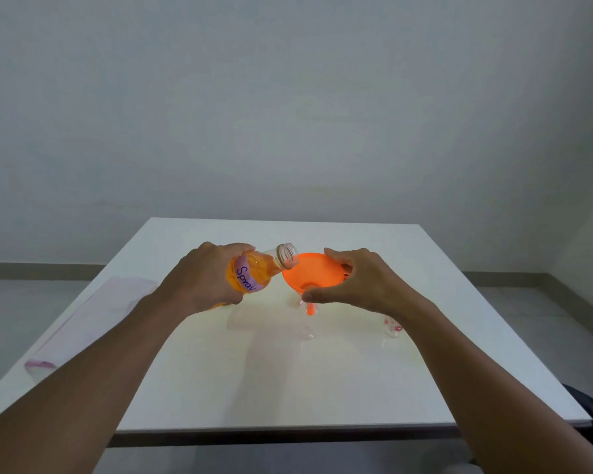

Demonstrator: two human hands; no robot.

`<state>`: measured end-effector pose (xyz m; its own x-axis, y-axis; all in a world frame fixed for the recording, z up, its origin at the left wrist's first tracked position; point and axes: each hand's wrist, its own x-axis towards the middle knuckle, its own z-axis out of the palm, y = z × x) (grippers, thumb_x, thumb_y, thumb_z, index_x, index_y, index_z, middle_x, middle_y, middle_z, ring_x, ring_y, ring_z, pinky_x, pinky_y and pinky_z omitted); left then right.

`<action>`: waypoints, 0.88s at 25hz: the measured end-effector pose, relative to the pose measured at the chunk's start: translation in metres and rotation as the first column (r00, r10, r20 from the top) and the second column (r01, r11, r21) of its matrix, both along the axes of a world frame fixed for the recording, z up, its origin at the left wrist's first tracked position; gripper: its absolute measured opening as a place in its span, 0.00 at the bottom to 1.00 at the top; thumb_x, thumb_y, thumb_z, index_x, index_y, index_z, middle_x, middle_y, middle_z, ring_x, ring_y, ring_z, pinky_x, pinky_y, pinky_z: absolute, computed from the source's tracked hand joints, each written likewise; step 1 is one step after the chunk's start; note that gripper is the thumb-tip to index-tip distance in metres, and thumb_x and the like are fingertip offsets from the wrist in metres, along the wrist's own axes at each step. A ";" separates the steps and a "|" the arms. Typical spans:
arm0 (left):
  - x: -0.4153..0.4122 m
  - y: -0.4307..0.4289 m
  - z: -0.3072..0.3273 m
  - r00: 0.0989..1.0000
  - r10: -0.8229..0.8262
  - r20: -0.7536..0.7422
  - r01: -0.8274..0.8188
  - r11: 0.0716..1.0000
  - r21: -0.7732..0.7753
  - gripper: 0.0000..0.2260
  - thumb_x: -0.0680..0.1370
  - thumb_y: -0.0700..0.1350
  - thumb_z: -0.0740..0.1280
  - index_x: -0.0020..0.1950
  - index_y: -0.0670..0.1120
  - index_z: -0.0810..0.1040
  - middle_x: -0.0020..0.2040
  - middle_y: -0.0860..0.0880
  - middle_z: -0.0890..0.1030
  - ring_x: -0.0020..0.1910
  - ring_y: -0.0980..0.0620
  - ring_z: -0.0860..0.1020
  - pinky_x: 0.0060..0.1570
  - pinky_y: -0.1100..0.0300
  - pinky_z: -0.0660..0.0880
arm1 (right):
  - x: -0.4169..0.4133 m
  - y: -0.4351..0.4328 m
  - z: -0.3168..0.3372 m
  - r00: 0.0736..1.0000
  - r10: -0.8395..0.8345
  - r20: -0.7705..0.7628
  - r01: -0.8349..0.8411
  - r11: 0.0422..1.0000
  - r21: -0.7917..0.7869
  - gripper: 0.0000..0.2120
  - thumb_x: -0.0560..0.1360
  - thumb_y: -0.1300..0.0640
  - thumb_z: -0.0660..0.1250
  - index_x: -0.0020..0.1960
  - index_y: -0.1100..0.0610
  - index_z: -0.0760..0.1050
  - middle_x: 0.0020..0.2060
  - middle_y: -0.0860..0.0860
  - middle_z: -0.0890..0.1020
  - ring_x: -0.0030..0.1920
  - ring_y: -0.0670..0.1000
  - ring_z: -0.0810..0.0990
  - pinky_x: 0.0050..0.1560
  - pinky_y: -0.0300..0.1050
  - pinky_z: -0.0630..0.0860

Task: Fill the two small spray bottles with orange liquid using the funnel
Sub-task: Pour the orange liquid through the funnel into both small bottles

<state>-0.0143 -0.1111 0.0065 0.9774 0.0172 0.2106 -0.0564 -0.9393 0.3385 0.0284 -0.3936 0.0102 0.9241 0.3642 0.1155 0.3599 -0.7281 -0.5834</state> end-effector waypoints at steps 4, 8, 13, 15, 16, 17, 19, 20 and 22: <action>0.004 -0.001 0.004 0.999 0.018 -0.039 -0.016 0.998 0.052 0.40 0.60 0.50 0.79 0.70 0.63 0.69 0.55 0.49 0.78 0.51 0.48 0.77 0.46 0.55 0.79 | 0.001 -0.004 0.005 1.000 0.021 0.007 -0.021 1.000 -0.024 0.55 0.57 0.28 0.77 0.77 0.49 0.67 0.67 0.48 0.76 0.56 0.47 0.74 0.52 0.41 0.72; 0.008 -0.002 0.010 1.000 0.007 -0.028 -0.004 0.993 0.116 0.39 0.62 0.49 0.78 0.71 0.63 0.69 0.57 0.50 0.79 0.51 0.49 0.77 0.46 0.56 0.77 | 0.003 -0.005 0.003 0.999 0.033 0.021 -0.033 0.999 -0.016 0.54 0.57 0.28 0.77 0.77 0.49 0.68 0.67 0.48 0.77 0.56 0.46 0.75 0.53 0.41 0.73; 0.010 -0.002 0.018 1.000 -0.012 -0.008 0.013 0.987 0.163 0.39 0.62 0.50 0.78 0.72 0.61 0.69 0.58 0.51 0.79 0.52 0.49 0.78 0.46 0.56 0.77 | 0.005 -0.006 0.005 0.999 0.013 0.038 -0.016 0.996 0.087 0.52 0.57 0.29 0.78 0.75 0.49 0.71 0.68 0.48 0.77 0.58 0.47 0.76 0.55 0.42 0.75; 0.012 -0.001 0.021 1.000 -0.012 -0.009 0.013 0.985 0.170 0.39 0.61 0.51 0.78 0.71 0.61 0.69 0.58 0.51 0.80 0.51 0.49 0.78 0.46 0.56 0.78 | 0.006 -0.007 0.006 0.999 0.013 0.050 -0.018 0.995 0.095 0.50 0.58 0.31 0.79 0.75 0.50 0.71 0.68 0.48 0.77 0.57 0.46 0.75 0.53 0.40 0.73; 0.012 -0.001 0.022 1.000 -0.011 -0.010 0.012 0.984 0.178 0.40 0.61 0.51 0.78 0.71 0.62 0.69 0.58 0.51 0.80 0.50 0.49 0.78 0.46 0.56 0.78 | 0.007 -0.007 0.006 0.998 0.014 0.054 -0.019 0.996 0.092 0.50 0.59 0.31 0.79 0.75 0.50 0.71 0.68 0.48 0.77 0.56 0.45 0.74 0.53 0.40 0.72; 0.013 -0.001 0.023 1.000 -0.010 -0.012 0.012 0.982 0.190 0.40 0.61 0.51 0.77 0.71 0.62 0.69 0.57 0.51 0.80 0.50 0.49 0.78 0.45 0.56 0.78 | 0.007 -0.007 0.006 0.998 0.015 0.056 -0.020 0.996 0.089 0.50 0.59 0.31 0.78 0.75 0.50 0.70 0.69 0.48 0.76 0.56 0.45 0.74 0.53 0.39 0.72; 0.013 -0.002 0.026 1.000 -0.012 -0.010 0.014 0.976 0.217 0.40 0.61 0.50 0.77 0.71 0.62 0.69 0.57 0.51 0.80 0.49 0.48 0.78 0.44 0.56 0.77 | 0.007 -0.007 0.005 0.998 0.020 0.056 -0.024 0.996 0.085 0.50 0.59 0.31 0.78 0.76 0.50 0.70 0.69 0.49 0.76 0.56 0.45 0.74 0.53 0.40 0.72; 0.013 -0.002 0.027 1.000 -0.012 -0.008 0.014 0.974 0.228 0.40 0.61 0.49 0.76 0.71 0.62 0.69 0.57 0.51 0.80 0.49 0.48 0.78 0.44 0.57 0.77 | 0.007 -0.007 0.004 0.998 0.021 0.056 -0.026 0.996 0.085 0.50 0.59 0.31 0.78 0.76 0.50 0.70 0.69 0.49 0.76 0.57 0.45 0.73 0.53 0.40 0.72; 0.012 -0.004 0.030 1.000 -0.013 -0.010 0.015 0.970 0.244 0.39 0.61 0.48 0.76 0.71 0.62 0.69 0.57 0.51 0.80 0.50 0.48 0.77 0.45 0.56 0.76 | 0.008 -0.006 0.004 0.998 0.021 0.060 -0.026 0.997 0.078 0.50 0.60 0.31 0.78 0.76 0.50 0.70 0.70 0.49 0.76 0.57 0.45 0.73 0.53 0.41 0.72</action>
<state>-0.0024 -0.1148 0.0362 0.9790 -0.0473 0.1985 -0.0682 -0.9927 0.0997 0.0362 -0.3995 0.0138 0.9061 0.3736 0.1984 0.4118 -0.6718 -0.6157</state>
